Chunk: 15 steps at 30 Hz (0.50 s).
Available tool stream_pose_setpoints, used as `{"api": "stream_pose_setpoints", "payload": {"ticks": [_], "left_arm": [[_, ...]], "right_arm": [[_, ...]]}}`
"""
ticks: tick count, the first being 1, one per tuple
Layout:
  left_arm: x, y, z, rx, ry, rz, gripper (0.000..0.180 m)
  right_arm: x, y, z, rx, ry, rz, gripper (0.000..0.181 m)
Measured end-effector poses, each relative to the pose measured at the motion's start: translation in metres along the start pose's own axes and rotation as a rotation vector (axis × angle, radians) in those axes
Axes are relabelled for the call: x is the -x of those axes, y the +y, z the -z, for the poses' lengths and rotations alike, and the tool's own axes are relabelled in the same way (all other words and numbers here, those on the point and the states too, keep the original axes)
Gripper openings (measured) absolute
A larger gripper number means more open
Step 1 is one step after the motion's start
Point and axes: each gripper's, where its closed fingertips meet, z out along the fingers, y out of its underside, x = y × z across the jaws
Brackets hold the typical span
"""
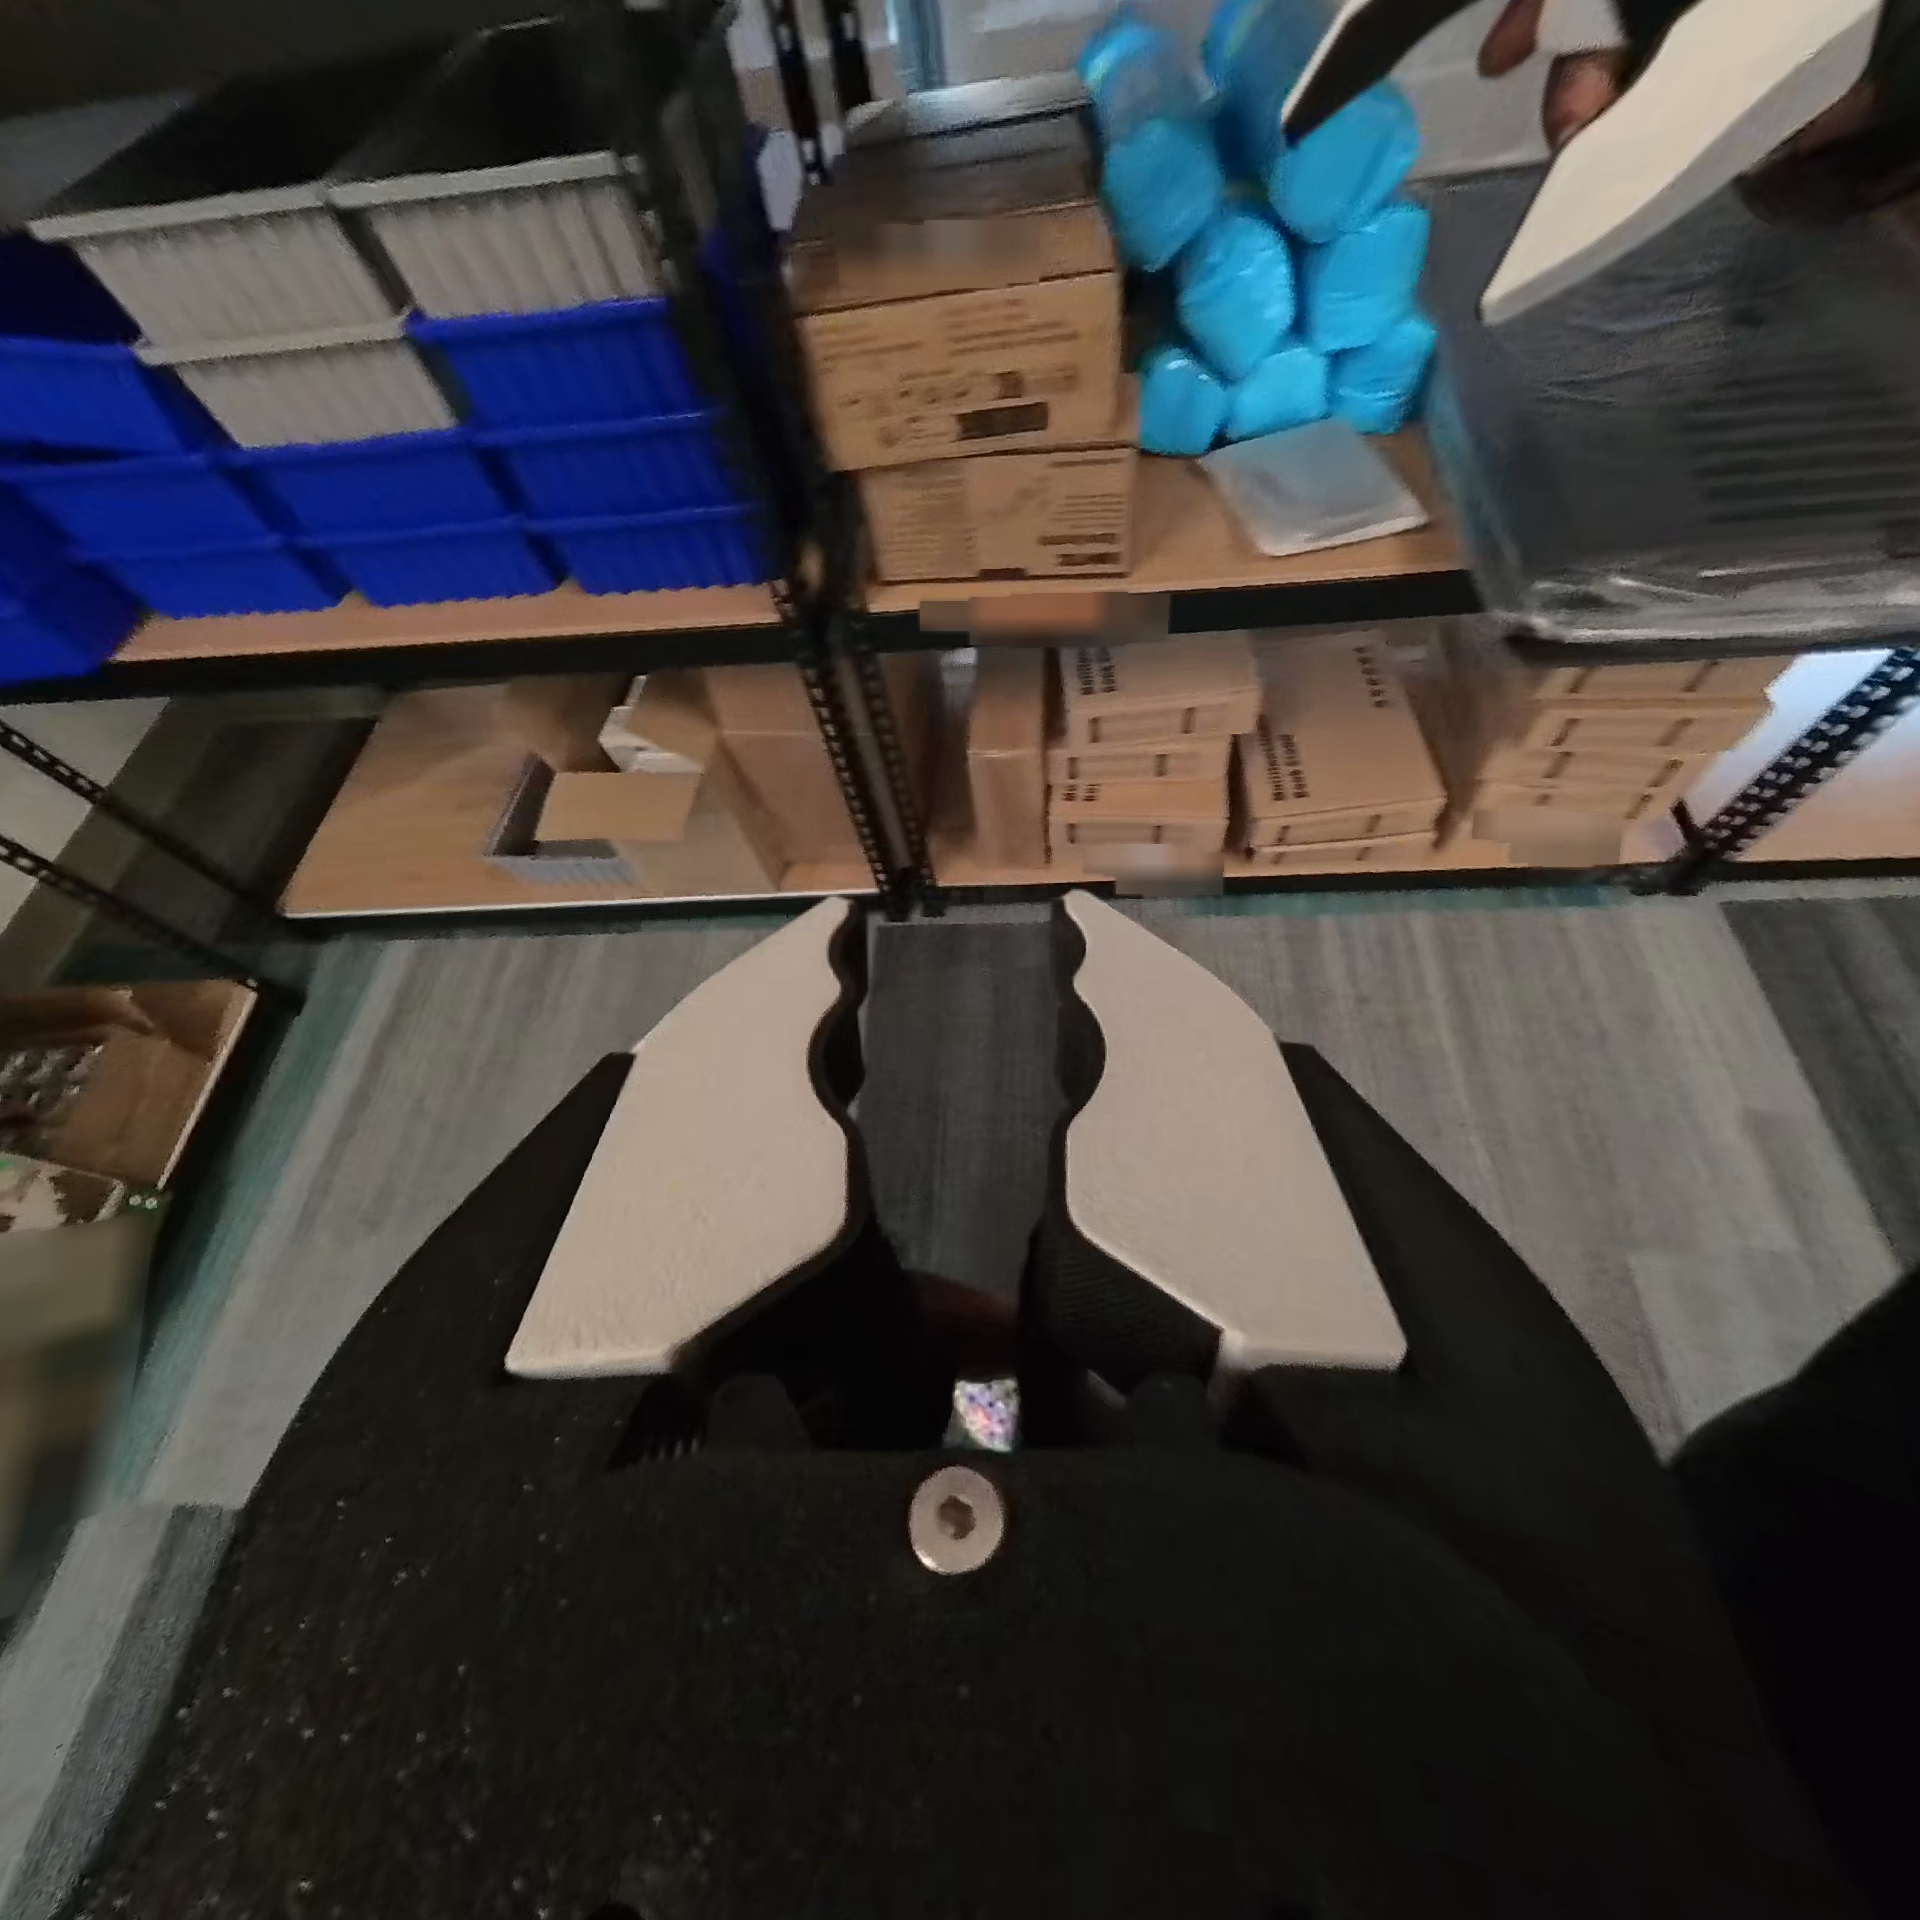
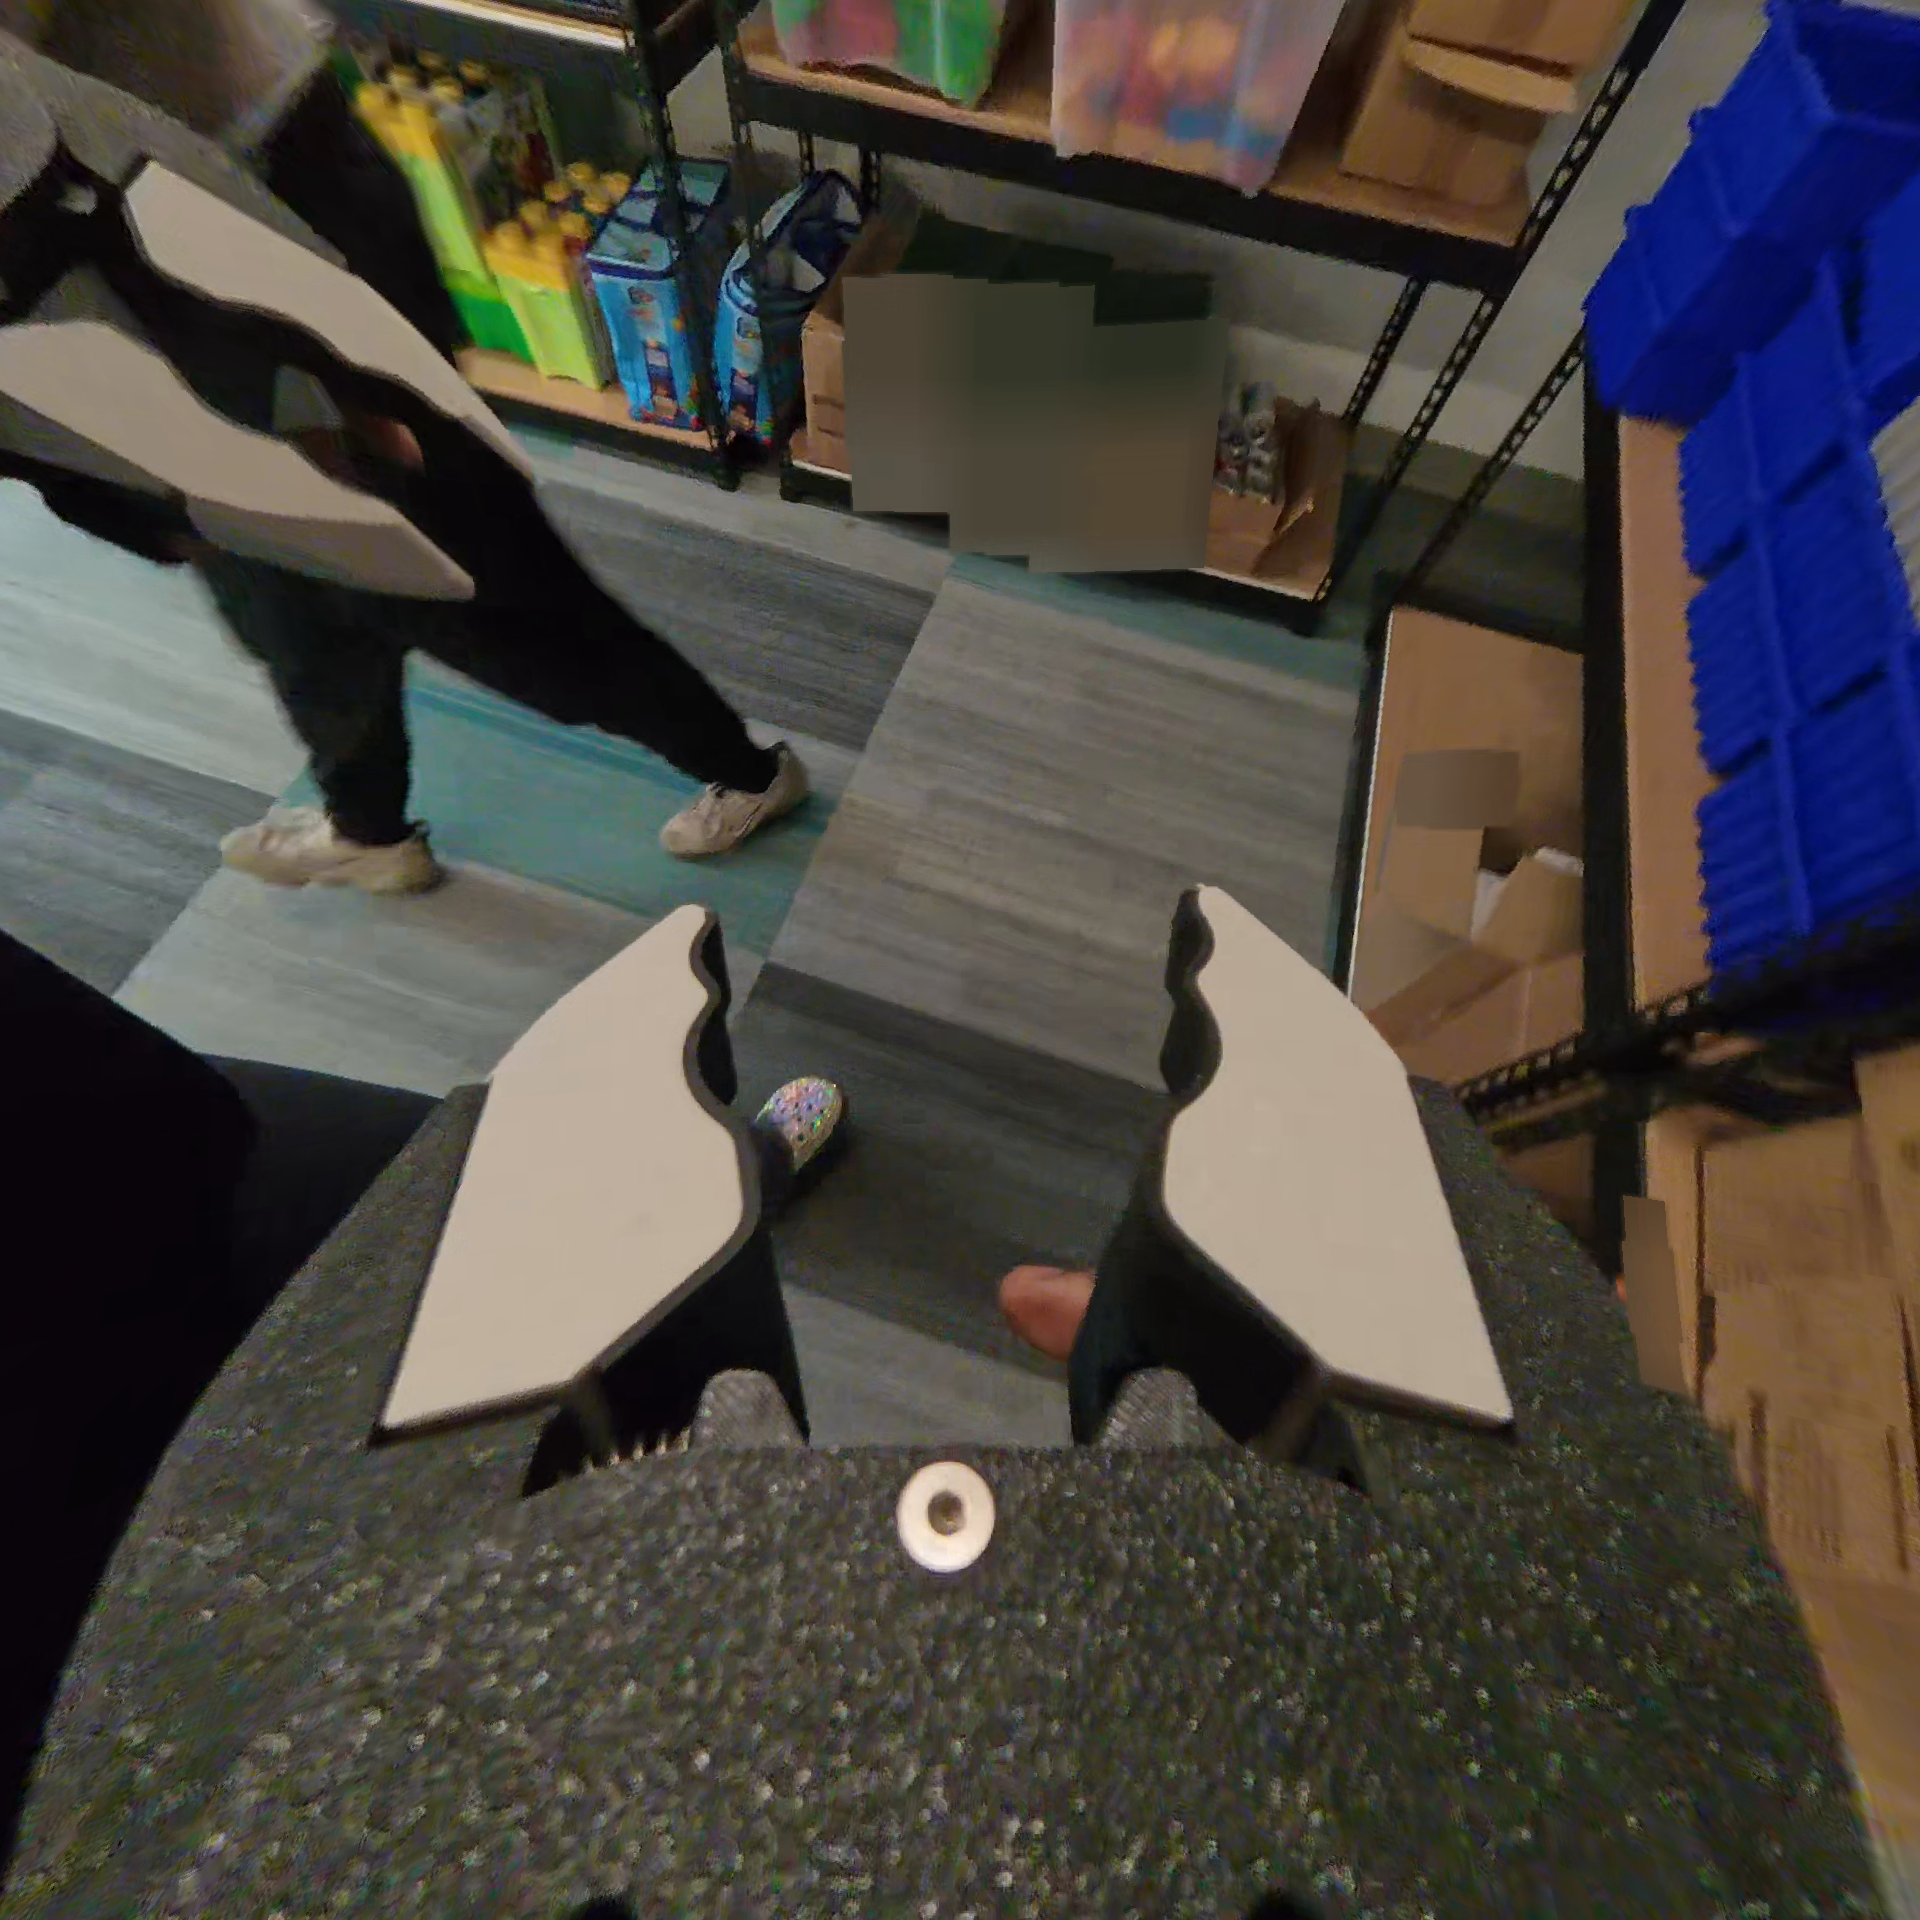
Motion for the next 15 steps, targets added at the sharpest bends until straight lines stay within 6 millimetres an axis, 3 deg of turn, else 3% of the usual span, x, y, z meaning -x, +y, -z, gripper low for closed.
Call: {"api": "stream_pose_setpoints", "payload": {"ticks": [4, 7, 11, 15], "left_arm": [[0.131, -0.006, -0.049, 0.032, -0.001, -0.038, 0.046], [0.229, -0.029, -0.083, 0.028, 0.003, -0.067, 0.055], [0.345, -0.066, -0.132, -0.042, 0.000, -0.083, 0.057], [0.464, -0.081, -0.199, -0.063, -0.022, -0.101, 0.062]], "right_arm": [[-0.079, -0.069, -0.099, 0.007, 0.028, -0.031, 0.084], [-0.139, -0.126, -0.158, -0.018, 0.073, -0.026, 0.082], [-0.231, -0.170, -0.230, 0.050, 0.144, -0.010, 0.083], [-0.339, -0.205, -0.309, 0.069, 0.218, -0.002, 0.088]]}}
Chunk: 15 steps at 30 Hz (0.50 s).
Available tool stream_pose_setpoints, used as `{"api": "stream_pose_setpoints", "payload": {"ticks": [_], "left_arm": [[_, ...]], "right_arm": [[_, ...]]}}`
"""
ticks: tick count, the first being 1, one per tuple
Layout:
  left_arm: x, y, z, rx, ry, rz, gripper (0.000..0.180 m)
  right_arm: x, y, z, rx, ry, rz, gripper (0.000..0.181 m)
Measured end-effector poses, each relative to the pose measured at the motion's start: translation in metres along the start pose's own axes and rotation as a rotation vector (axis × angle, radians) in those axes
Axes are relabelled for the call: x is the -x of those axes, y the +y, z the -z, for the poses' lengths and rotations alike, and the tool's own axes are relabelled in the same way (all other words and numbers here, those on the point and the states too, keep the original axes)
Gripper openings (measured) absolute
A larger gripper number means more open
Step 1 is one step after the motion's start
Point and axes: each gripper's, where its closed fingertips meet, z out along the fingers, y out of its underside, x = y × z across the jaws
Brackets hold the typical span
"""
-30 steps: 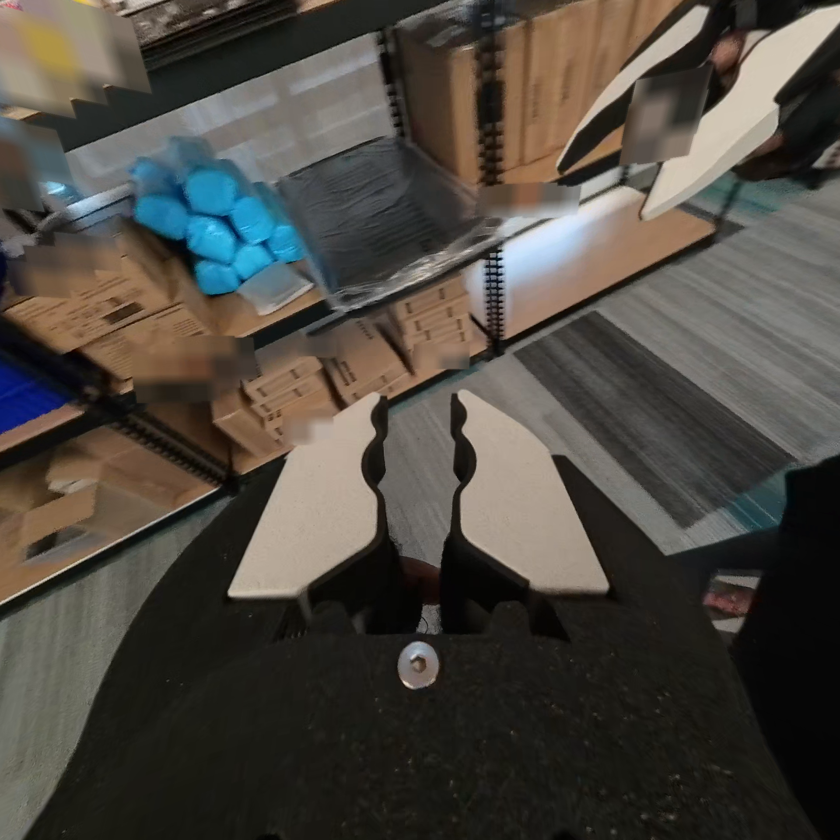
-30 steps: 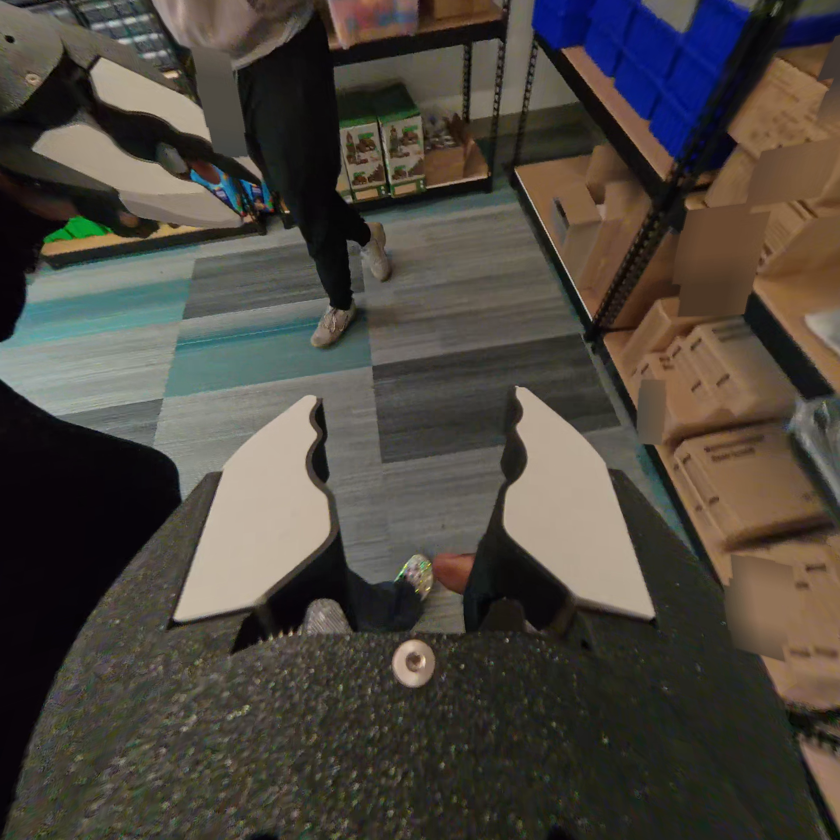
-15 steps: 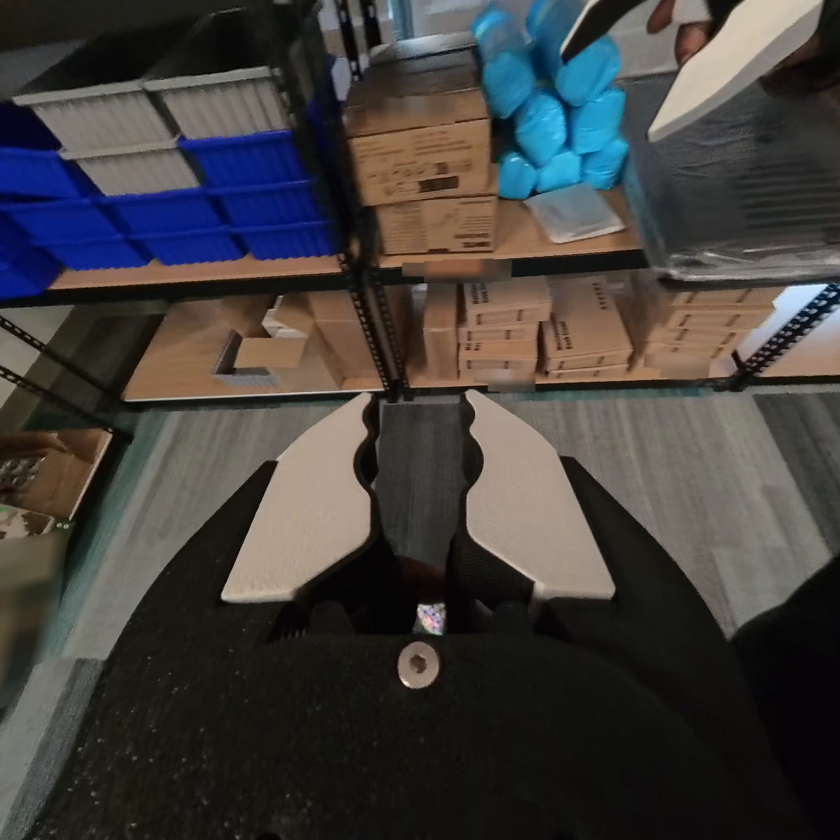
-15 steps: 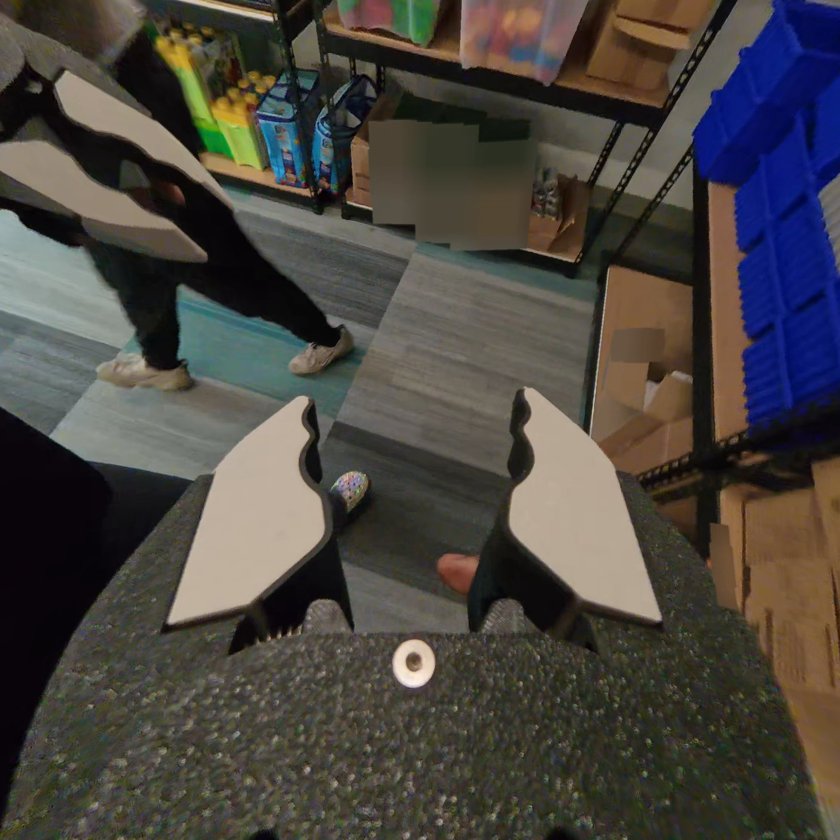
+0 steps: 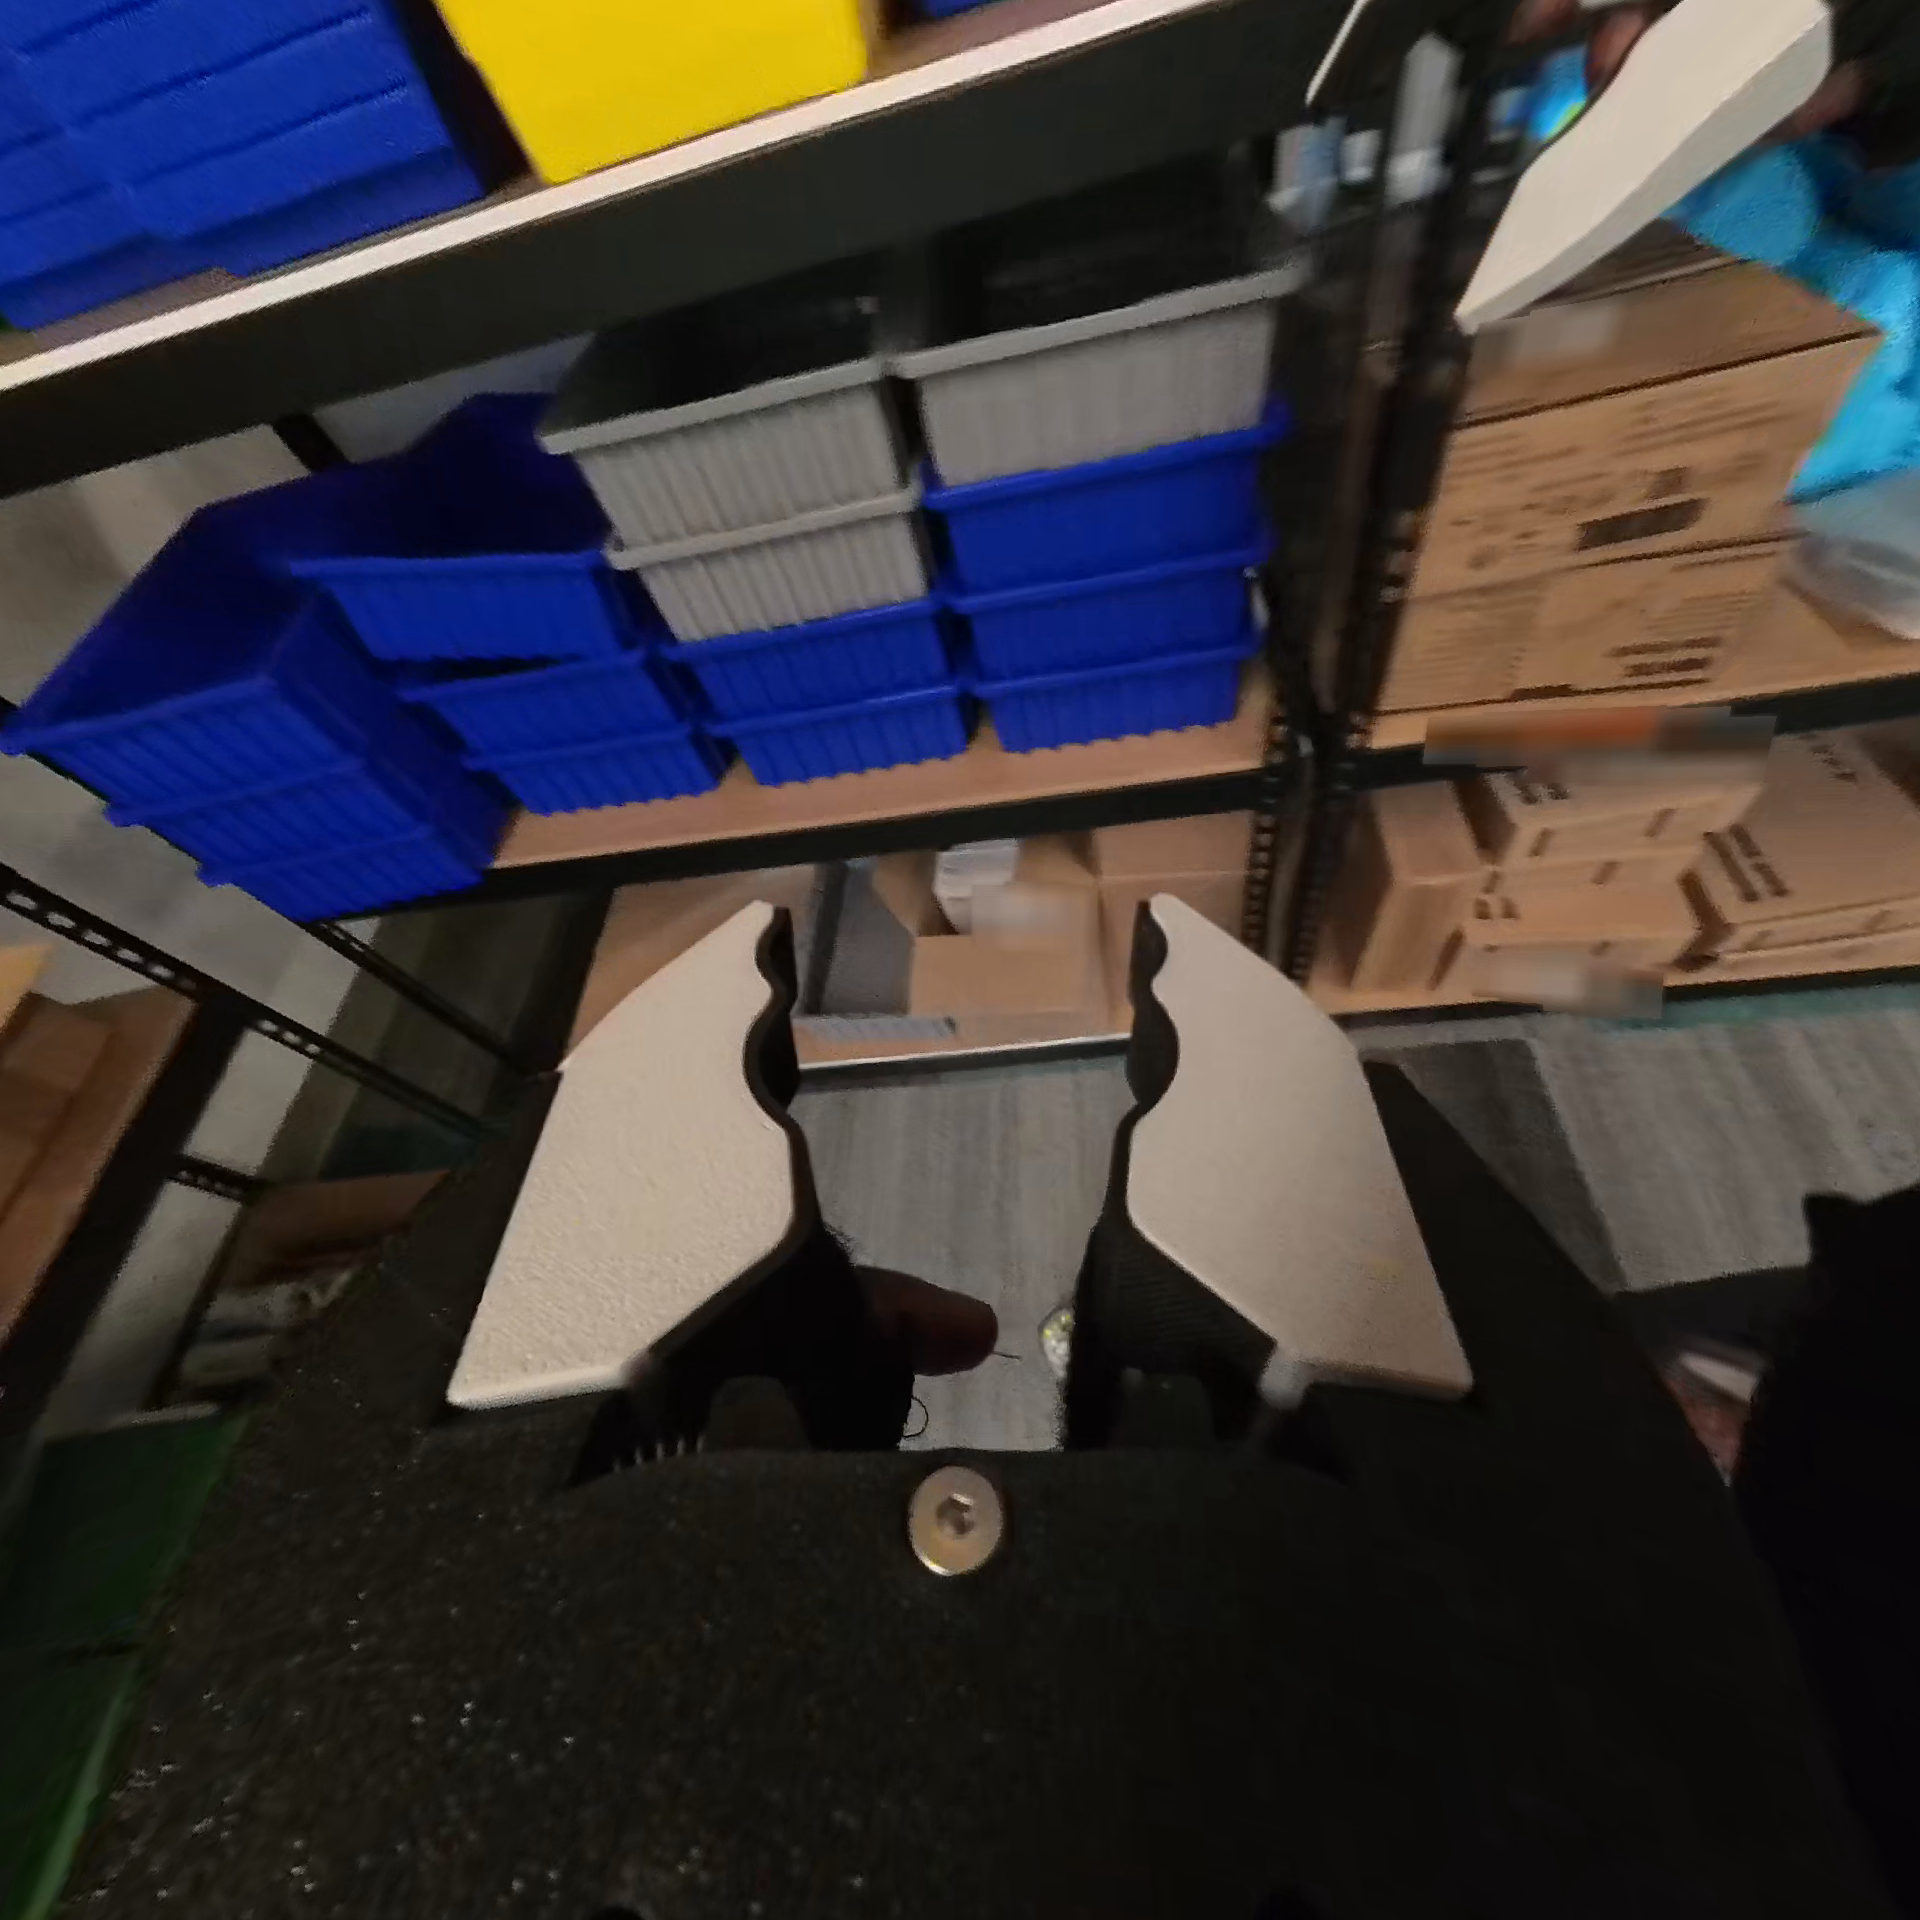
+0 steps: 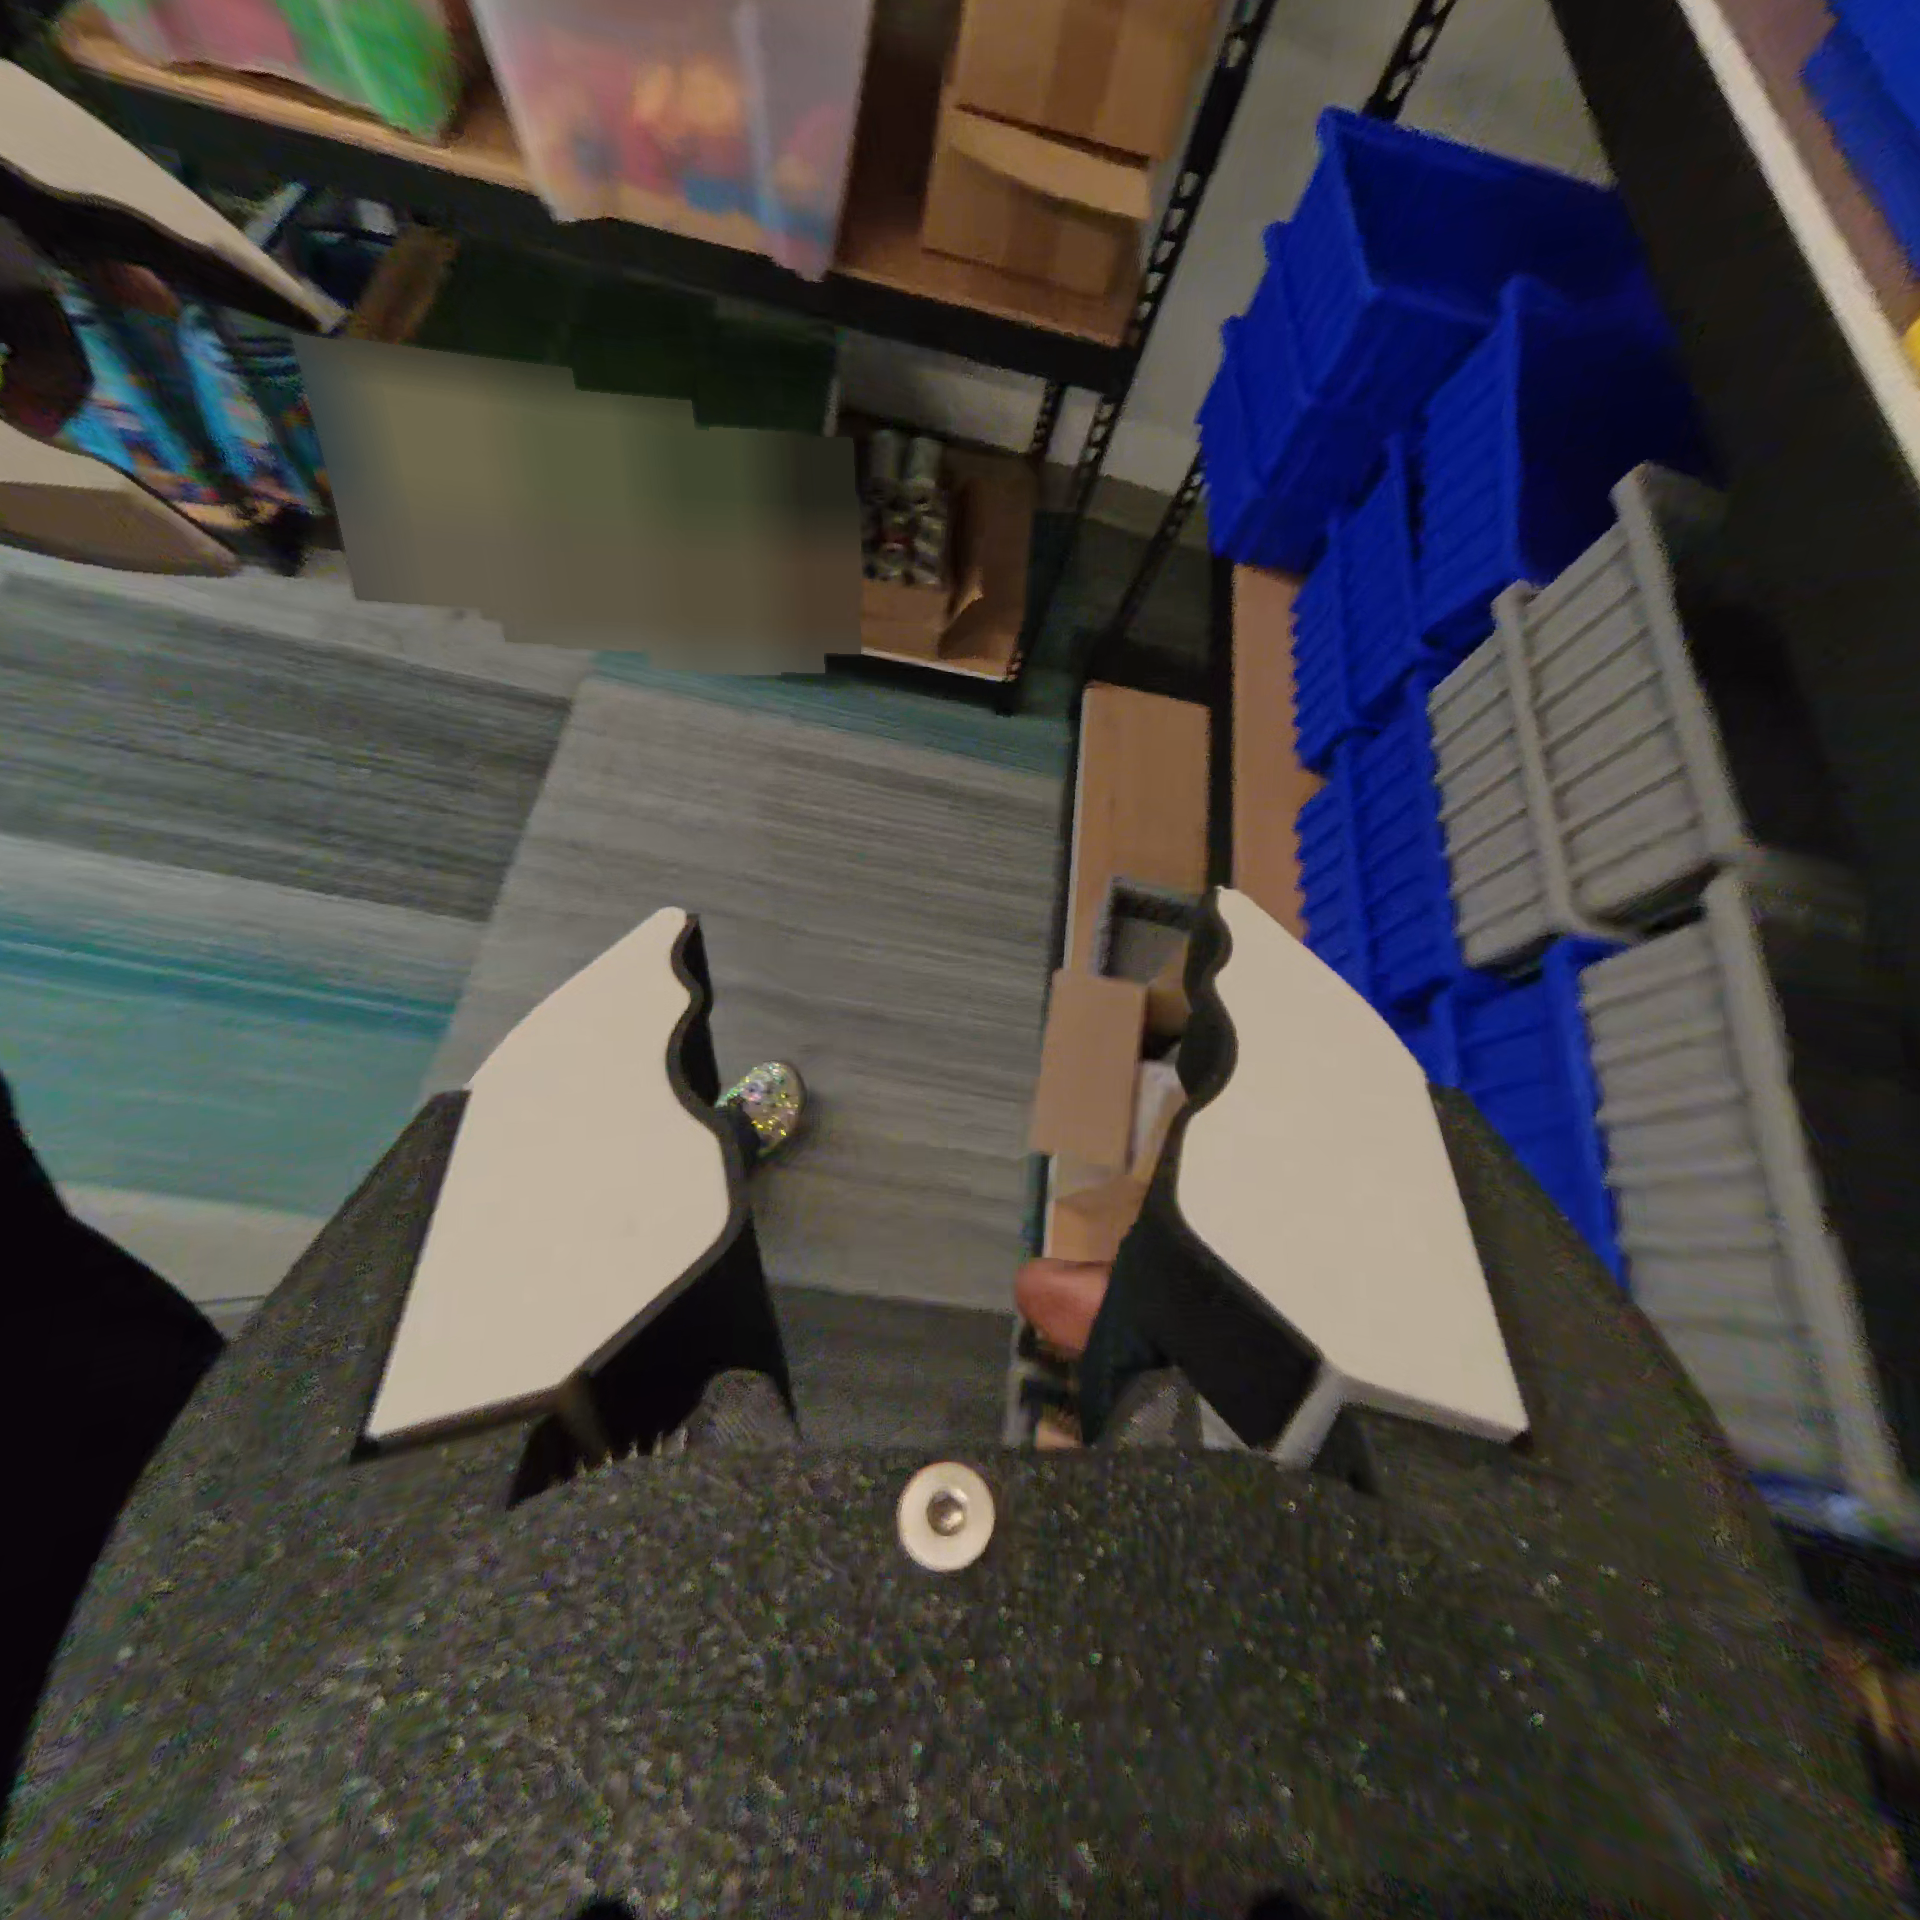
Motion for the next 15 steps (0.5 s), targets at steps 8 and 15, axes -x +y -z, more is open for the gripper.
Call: {"api": "stream_pose_setpoints", "payload": {"ticks": [8, 15], "left_arm": [[0.235, -0.019, -0.145, -0.032, 0.010, 0.009, 0.063], [0.400, -0.046, -0.264, -0.102, 0.148, -0.022, 0.063]], "right_arm": [[-0.195, -0.198, -0.196, -0.112, 0.126, 0.126, 0.104], [-0.377, -0.440, -0.295, -0.066, 0.407, 0.408, 0.088]]}}
